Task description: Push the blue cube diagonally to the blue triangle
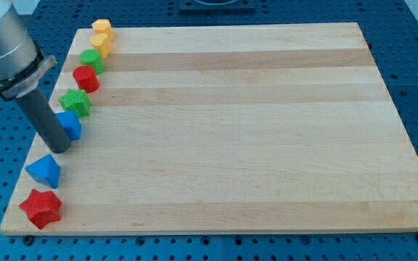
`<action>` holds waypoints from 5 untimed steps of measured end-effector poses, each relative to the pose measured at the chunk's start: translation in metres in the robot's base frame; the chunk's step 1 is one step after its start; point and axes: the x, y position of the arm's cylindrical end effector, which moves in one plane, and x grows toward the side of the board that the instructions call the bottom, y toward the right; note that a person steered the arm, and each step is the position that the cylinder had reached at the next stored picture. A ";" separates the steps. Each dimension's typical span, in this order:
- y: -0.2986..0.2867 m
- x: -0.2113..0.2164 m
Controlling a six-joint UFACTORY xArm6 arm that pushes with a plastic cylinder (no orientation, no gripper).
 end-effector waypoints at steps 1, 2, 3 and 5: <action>-0.015 0.000; -0.033 0.000; -0.040 -0.035; -0.040 -0.046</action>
